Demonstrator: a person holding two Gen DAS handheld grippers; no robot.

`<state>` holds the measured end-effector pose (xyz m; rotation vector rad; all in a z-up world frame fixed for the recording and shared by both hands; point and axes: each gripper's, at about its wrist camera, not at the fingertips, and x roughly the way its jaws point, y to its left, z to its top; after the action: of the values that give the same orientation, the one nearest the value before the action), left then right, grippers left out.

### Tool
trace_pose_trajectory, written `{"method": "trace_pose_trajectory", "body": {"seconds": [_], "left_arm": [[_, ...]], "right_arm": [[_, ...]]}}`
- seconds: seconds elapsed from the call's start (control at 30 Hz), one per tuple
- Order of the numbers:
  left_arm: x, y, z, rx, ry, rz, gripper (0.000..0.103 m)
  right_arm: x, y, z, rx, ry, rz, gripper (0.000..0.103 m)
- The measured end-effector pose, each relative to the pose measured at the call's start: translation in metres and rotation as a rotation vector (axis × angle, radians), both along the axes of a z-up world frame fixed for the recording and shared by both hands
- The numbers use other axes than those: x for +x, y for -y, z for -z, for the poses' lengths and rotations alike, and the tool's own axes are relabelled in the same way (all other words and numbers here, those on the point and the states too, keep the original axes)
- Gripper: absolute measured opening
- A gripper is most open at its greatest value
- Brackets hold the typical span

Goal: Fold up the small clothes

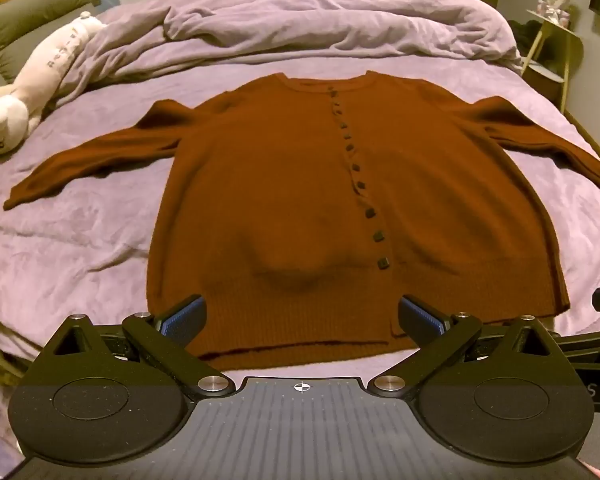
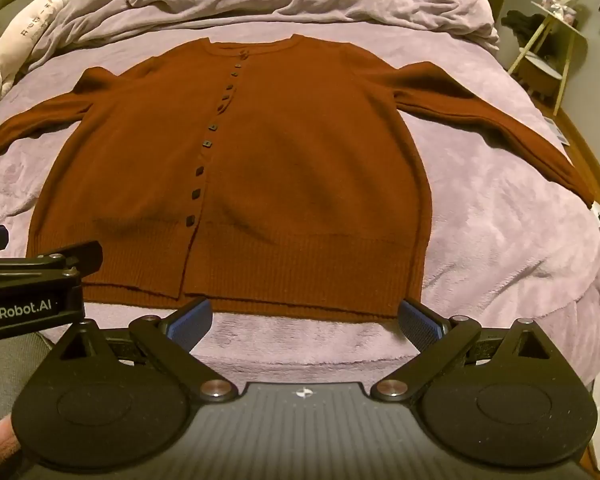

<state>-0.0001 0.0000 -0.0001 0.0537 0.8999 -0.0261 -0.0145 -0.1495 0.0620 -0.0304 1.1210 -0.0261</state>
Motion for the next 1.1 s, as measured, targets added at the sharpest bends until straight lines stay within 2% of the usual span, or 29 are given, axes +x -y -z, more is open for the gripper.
{"method": "trace_pose_trajectory", "body": {"seconds": [1.1], "left_arm": [[-0.0003,0.0008,0.0071,-0.013,-0.008,-0.003,0.103]], "right_arm": [[0.0003,0.0073,0.0037,-0.005,-0.014,0.028,0.099]]}}
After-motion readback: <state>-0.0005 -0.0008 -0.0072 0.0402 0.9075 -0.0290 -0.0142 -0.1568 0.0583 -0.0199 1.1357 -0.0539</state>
